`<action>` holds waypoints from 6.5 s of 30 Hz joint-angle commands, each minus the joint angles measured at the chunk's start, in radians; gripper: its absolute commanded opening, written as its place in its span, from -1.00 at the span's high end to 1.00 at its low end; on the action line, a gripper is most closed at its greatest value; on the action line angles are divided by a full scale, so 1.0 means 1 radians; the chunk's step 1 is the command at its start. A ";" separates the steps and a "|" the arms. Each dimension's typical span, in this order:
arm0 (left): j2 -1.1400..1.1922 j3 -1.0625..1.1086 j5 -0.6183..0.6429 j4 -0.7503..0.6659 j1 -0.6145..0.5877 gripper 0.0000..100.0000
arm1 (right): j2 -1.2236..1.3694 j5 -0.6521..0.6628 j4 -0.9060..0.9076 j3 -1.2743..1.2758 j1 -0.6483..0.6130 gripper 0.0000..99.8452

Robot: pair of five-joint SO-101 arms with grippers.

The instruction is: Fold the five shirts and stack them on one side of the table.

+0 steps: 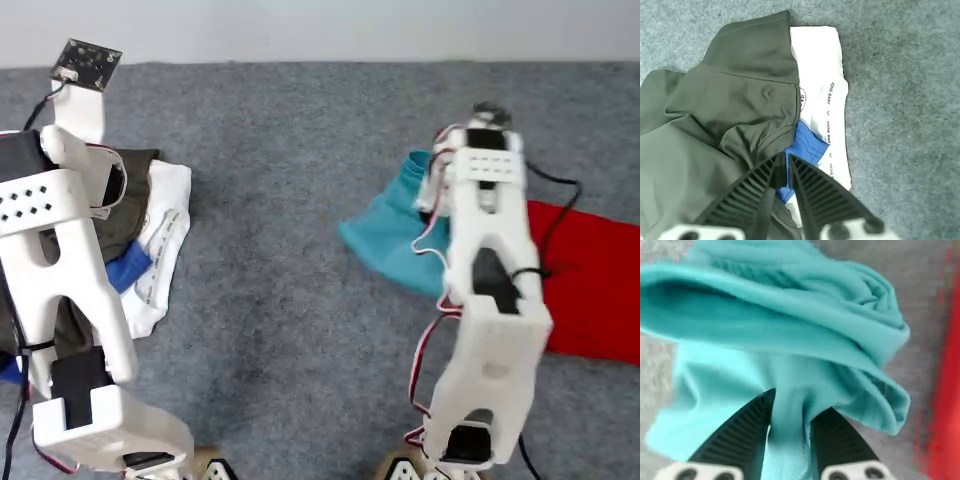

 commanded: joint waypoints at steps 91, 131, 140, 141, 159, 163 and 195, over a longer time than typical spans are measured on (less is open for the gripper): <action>-0.150 -0.002 -0.006 0.040 -0.132 0.97 | 0.143 0.647 0.298 -0.845 0.555 0.98; -0.137 0.848 -0.508 -0.468 -0.546 0.61 | -1.049 0.655 0.292 0.787 0.415 0.98; -0.152 1.010 -0.505 -0.603 -0.520 0.97 | -1.184 0.655 0.292 0.872 0.415 0.98; -0.160 0.998 -0.505 -0.586 -0.523 0.98 | -1.193 0.655 0.292 0.875 0.415 0.98; -0.867 0.633 -0.149 -0.307 -0.288 0.97 | -1.267 0.655 0.292 0.875 0.415 0.98; -0.893 0.521 -0.040 -0.307 -0.175 0.97 | -1.267 0.655 0.294 0.875 0.415 0.98; -0.147 0.381 0.044 -0.678 0.902 0.97 | -1.259 0.655 0.288 0.993 0.414 0.98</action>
